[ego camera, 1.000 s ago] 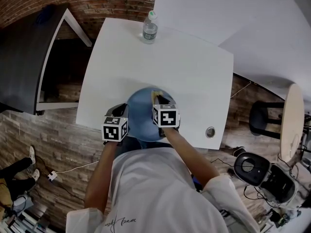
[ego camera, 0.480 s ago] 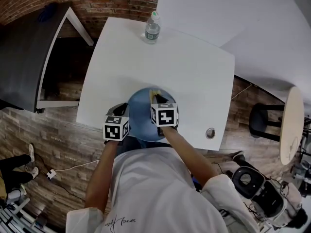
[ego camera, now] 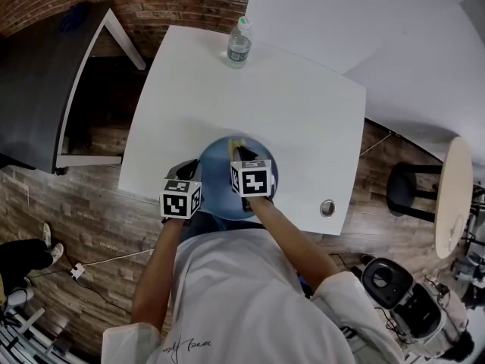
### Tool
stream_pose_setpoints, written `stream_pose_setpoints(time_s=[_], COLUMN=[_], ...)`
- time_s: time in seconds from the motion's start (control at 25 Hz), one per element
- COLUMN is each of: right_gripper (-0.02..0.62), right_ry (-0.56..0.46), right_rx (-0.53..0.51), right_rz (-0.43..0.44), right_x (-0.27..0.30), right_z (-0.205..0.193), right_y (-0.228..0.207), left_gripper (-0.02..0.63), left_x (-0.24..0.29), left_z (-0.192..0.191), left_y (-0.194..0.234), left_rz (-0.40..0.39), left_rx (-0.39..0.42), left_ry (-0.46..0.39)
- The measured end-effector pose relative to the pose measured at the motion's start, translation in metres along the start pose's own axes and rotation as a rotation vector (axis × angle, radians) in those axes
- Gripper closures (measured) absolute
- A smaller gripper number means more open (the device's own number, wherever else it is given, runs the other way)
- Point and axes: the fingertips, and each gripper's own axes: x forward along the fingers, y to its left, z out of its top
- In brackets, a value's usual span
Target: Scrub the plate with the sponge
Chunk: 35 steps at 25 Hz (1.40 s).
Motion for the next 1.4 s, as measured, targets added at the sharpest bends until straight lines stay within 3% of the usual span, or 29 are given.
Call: stream_pose_setpoints(time_s=[1.4], right_gripper=[0.580], right_ry=[0.019], right_rx=[-0.182], right_rz=[0.139], right_x=[0.003], right_z=[-0.013], right_y=[0.062], left_gripper=[0.581], left_x=[-0.001], left_z=[-0.001], left_y=[0.000], left_rz=[0.008], left_rx=[-0.015], left_ry=[-0.005])
